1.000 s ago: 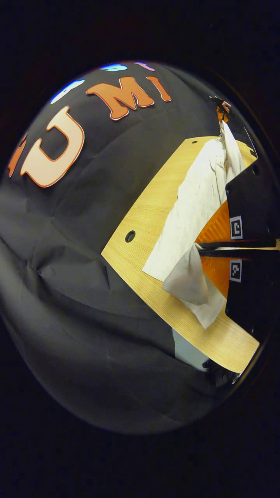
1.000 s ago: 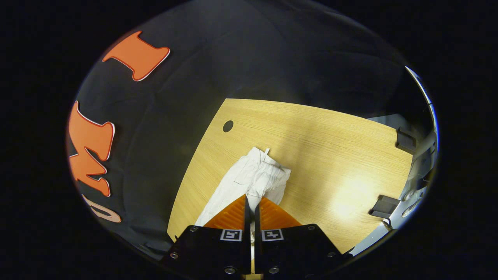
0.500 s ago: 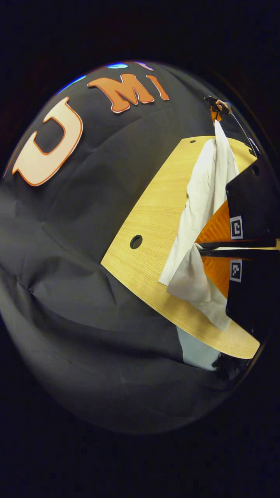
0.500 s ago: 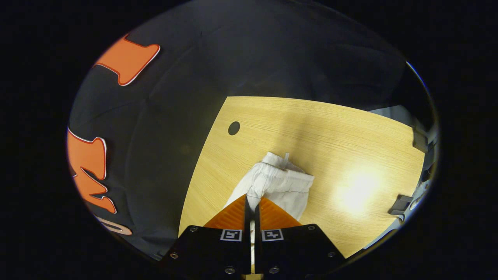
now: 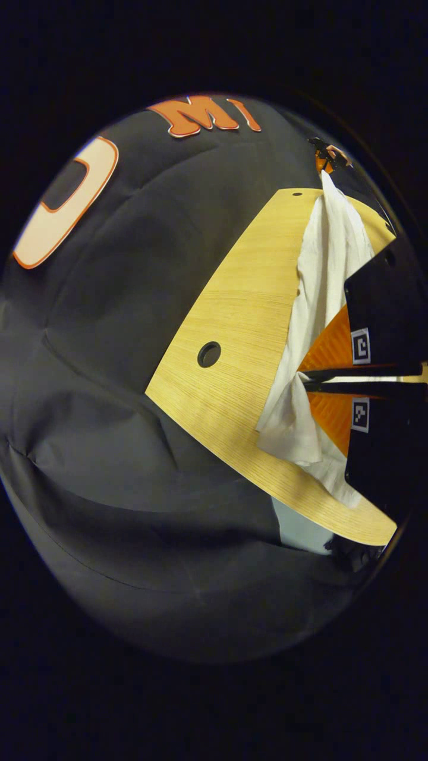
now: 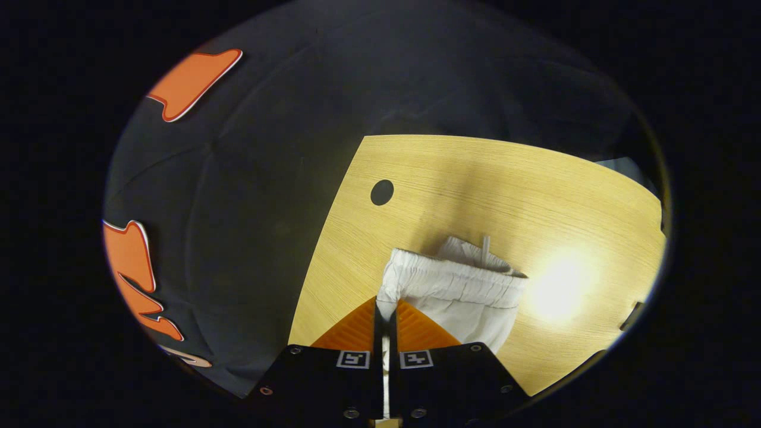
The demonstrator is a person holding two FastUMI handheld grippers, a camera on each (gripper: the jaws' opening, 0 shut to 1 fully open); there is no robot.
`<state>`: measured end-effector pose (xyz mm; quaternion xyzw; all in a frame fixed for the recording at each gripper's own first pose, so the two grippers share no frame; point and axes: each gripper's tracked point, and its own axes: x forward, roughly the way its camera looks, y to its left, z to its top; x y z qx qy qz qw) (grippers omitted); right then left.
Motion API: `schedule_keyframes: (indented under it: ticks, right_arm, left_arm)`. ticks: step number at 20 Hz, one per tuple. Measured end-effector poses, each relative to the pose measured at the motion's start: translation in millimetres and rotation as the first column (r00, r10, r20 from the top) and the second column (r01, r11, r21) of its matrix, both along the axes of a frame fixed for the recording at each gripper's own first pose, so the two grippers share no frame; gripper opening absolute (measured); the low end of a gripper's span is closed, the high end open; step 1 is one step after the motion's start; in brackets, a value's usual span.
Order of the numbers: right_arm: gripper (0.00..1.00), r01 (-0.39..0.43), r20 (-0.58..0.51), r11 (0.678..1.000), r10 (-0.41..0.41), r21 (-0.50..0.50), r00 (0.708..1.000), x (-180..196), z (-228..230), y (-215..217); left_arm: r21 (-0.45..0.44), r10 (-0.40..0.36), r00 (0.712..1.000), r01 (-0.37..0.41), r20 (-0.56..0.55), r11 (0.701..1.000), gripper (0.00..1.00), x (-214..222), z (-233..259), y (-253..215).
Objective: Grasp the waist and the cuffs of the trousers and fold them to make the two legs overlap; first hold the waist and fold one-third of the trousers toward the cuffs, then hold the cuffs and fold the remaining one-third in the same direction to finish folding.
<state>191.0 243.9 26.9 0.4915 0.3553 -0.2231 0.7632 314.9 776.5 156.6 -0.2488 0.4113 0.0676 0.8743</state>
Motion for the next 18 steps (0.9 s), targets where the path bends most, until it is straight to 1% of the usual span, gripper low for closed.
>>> schedule_keyframes:
  ticks: [1, 2, 3, 4, 6, 7, 8, 9, 10, 11, 12, 13, 14, 15, 16, 17, 18]
  right_arm:
    - [0.05, -0.001, 0.018, 1.000, 0.001, 0.008, 1.000, 8.8, -0.1, 1.7]
    - [0.05, -0.002, 0.041, 1.000, 0.001, 0.010, 0.999, 15.2, 1.9, 1.2]
    - [0.08, -0.004, 0.061, 1.000, 0.004, 0.002, 0.998, 18.3, 5.4, -0.5]
    - [0.11, -0.012, 0.079, 1.000, 0.012, -0.004, 0.997, 22.3, 6.8, -0.8]
    - [0.20, -0.021, 0.111, 1.000, 0.023, -0.020, 0.994, 27.4, 9.7, -4.3]
    - [0.25, -0.024, 0.128, 0.999, 0.029, -0.037, 0.991, 27.5, 11.7, -8.2]
    - [0.27, -0.026, 0.136, 0.998, 0.033, -0.052, 0.990, 26.7, 12.5, -12.5]
    - [0.36, -0.029, 0.124, 0.998, 0.036, -0.060, 0.992, 22.2, 11.0, -16.8]
    - [0.39, -0.039, 0.109, 0.997, 0.046, -0.065, 0.993, 17.0, 8.7, -20.6]
    - [0.46, -0.053, 0.089, 0.995, 0.060, -0.080, 0.994, 9.7, 4.3, -22.1]
    - [0.50, -0.067, 0.069, 0.992, 0.074, -0.104, 0.995, 1.8, 0.5, -25.0]
    - [0.68, -0.082, 0.051, 0.989, 0.088, -0.120, 0.995, -5.3, -4.1, -27.7]
    - [0.62, -0.098, 0.042, 0.987, 0.104, -0.124, 0.994, -12.1, -6.9, -27.6]
    - [0.66, -0.114, 0.040, 0.986, 0.120, -0.123, 0.992, -21.6, -7.0, -26.7]
    - [0.69, -0.128, 0.023, 0.984, 0.131, -0.122, 0.991, -31.9, -12.0, -27.9]
    - [0.74, -0.139, -0.002, 0.983, 0.140, -0.122, 0.990, -41.6, -19.3, -30.8]
    - [0.76, -0.138, -0.020, 0.982, 0.137, -0.128, 0.990, -50.8, -24.6, -35.5]
  left_arm:
    - [0.003, 0.019, 1.000, -0.019, 0.015, 1.000, 0.13, 3.3, 0.5, 0.6]
    - [0.035, 0.035, 0.999, -0.035, 0.021, 0.999, 0.15, 3.7, 3.3, 6.2]
    - [0.063, 0.051, 0.998, -0.054, 0.034, 0.997, 0.22, 4.2, 0.1, 12.3]
    - [0.057, 0.065, 0.996, -0.068, 0.055, 0.996, 0.37, 6.5, 4.1, 14.2]
    - [0.024, 0.080, 0.991, -0.083, 0.109, 0.996, 0.51, 4.0, 23.5, 6.8]
    - [0.027, 0.082, 0.988, -0.087, 0.128, 0.996, 0.58, 1.4, 31.6, 7.2]
    - [0.040, 0.083, 0.987, -0.089, 0.140, 0.995, 0.65, -1.0, 37.4, 6.5]
    - [0.055, 0.078, 0.985, -0.088, 0.152, 0.995, 0.72, -2.9, 42.0, 4.7]
    - [0.073, 0.068, 0.984, -0.081, 0.164, 0.994, 0.79, -4.8, 49.9, 2.0]
    - [0.093, 0.057, 0.984, -0.073, 0.171, 0.993, 0.86, -7.4, 56.6, 0.4]
    - [0.111, 0.039, 0.983, -0.060, 0.179, 0.992, 0.95, -9.8, 65.3, -4.3]
    - [0.126, 0.026, 0.983, -0.050, 0.184, 0.991, 0.98, -9.3, 69.4, -10.8]
    - [0.137, 0.018, 0.982, -0.044, 0.187, 0.990, 0.99, -11.5, 74.2, -15.8]
    - [0.143, 0.003, 0.981, -0.031, 0.194, 0.989, 0.99, -13.4, 77.0, -24.1]
    - [0.152, -0.007, 0.981, -0.023, 0.193, 0.988, 0.99, -16.5, 79.7, -28.8]
    - [0.159, -0.022, 0.981, -0.009, 0.190, 0.987, 0.99, -20.8, 82.8, -35.7]
    - [0.161, -0.037, 0.981, 0.007, 0.190, 0.987, 0.99, -25.4, 86.2, -43.1]
